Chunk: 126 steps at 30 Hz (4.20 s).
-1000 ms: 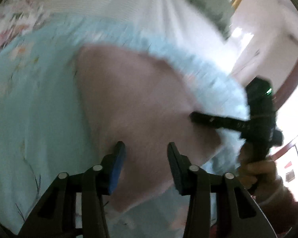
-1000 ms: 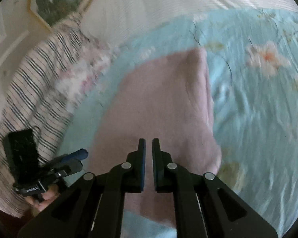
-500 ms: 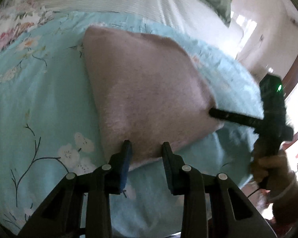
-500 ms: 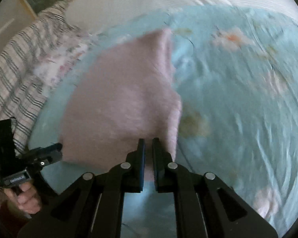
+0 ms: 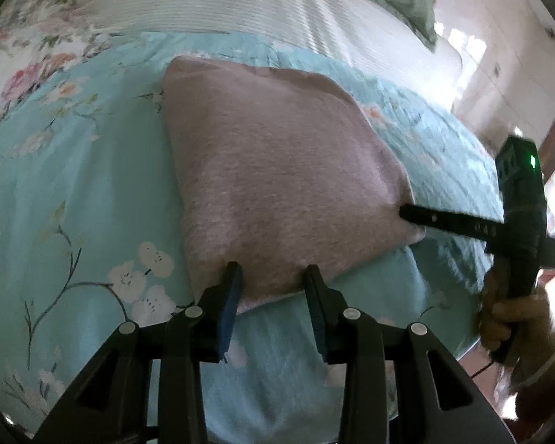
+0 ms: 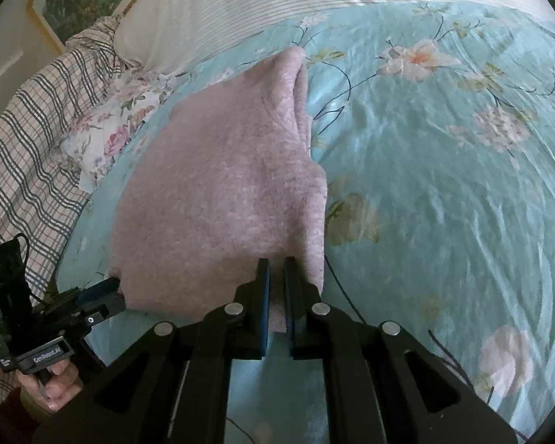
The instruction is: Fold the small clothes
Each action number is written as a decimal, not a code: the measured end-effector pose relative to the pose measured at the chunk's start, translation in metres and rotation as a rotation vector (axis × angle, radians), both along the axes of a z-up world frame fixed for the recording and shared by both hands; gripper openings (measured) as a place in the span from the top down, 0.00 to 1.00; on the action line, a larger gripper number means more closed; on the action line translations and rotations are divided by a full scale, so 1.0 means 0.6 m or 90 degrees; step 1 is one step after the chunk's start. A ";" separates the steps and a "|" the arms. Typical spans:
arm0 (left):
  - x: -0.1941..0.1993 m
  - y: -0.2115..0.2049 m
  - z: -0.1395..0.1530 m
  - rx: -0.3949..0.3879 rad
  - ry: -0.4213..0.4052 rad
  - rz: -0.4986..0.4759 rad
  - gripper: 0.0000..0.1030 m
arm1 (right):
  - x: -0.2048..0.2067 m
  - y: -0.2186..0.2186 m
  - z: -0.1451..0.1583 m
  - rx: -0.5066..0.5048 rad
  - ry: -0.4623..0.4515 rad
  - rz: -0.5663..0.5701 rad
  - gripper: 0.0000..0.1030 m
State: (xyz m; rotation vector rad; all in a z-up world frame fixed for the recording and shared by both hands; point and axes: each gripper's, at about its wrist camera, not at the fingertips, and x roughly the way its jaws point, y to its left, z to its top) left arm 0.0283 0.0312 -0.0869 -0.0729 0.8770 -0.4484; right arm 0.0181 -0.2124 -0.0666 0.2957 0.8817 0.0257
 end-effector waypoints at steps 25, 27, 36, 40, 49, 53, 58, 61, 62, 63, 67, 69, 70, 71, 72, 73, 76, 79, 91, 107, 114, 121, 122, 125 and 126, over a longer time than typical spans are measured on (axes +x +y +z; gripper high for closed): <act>-0.086 0.085 0.006 0.139 0.026 0.170 0.20 | -0.107 0.084 0.035 -0.117 -0.006 0.041 0.32; -0.093 0.078 0.004 0.161 0.020 0.167 0.20 | -0.116 0.084 0.035 -0.118 -0.001 0.039 0.24; -0.109 0.045 0.023 0.251 -0.032 0.155 0.20 | -0.136 0.072 0.043 -0.126 0.006 0.028 0.17; -0.108 0.033 0.039 0.289 -0.036 0.159 0.19 | -0.139 0.072 0.049 -0.124 -0.001 0.029 0.16; -0.089 0.043 0.060 0.319 -0.036 0.166 0.19 | -0.130 0.082 0.054 -0.126 0.005 0.049 0.15; -0.077 0.044 0.065 0.315 -0.039 0.166 0.18 | -0.117 0.093 0.057 -0.131 0.007 0.069 0.14; -0.061 0.042 0.070 0.298 -0.033 0.169 0.18 | -0.097 0.105 0.068 -0.144 -0.003 0.086 0.13; -0.050 0.040 0.074 0.287 -0.031 0.169 0.18 | -0.083 0.110 0.072 -0.146 -0.007 0.095 0.13; -0.047 0.040 0.076 0.285 -0.032 0.168 0.18 | -0.079 0.112 0.073 -0.146 -0.008 0.096 0.13; -0.043 0.039 0.079 0.282 -0.035 0.167 0.18 | -0.073 0.114 0.074 -0.146 -0.009 0.099 0.13; -0.030 0.036 0.086 0.284 -0.045 0.167 0.17 | -0.057 0.117 0.079 -0.147 -0.013 0.103 0.13; -0.020 0.035 0.087 0.288 -0.047 0.167 0.16 | -0.047 0.118 0.081 -0.144 -0.014 0.105 0.13; -0.015 0.035 0.088 0.290 -0.048 0.168 0.16 | -0.042 0.115 0.082 -0.144 -0.014 0.106 0.13; -0.010 0.036 0.089 0.292 -0.049 0.169 0.16 | -0.037 0.113 0.084 -0.143 -0.015 0.106 0.13; -0.004 0.037 0.090 0.292 -0.050 0.171 0.16 | -0.029 0.109 0.086 -0.142 -0.016 0.104 0.13; 0.003 0.038 0.092 0.291 -0.050 0.173 0.16 | -0.021 0.104 0.089 -0.140 -0.018 0.101 0.13; 0.021 0.040 0.098 0.279 -0.046 0.178 0.15 | 0.003 0.086 0.099 -0.129 -0.022 0.083 0.13; 0.033 0.037 0.104 0.271 -0.039 0.176 0.15 | 0.023 0.071 0.106 -0.115 -0.019 0.069 0.13; 0.015 0.016 0.105 0.271 -0.032 0.153 0.14 | 0.019 0.084 0.101 -0.101 0.016 0.080 0.13; -0.027 0.009 0.108 0.270 -0.038 0.122 0.14 | -0.040 0.101 0.104 -0.131 0.029 0.102 0.06; -0.034 -0.001 0.106 0.280 -0.042 0.115 0.14 | -0.045 0.096 0.104 -0.129 0.030 0.104 0.06; -0.034 0.002 0.109 0.274 -0.045 0.113 0.14 | -0.051 0.096 0.110 -0.121 0.014 0.102 0.06; -0.034 0.003 0.111 0.272 -0.046 0.112 0.14 | -0.052 0.096 0.112 -0.119 0.011 0.100 0.06; -0.038 0.000 0.115 0.272 -0.056 0.111 0.14 | -0.054 0.095 0.118 -0.113 0.003 0.099 0.06; -0.040 -0.002 0.117 0.272 -0.058 0.111 0.14 | -0.055 0.095 0.120 -0.112 -0.001 0.099 0.06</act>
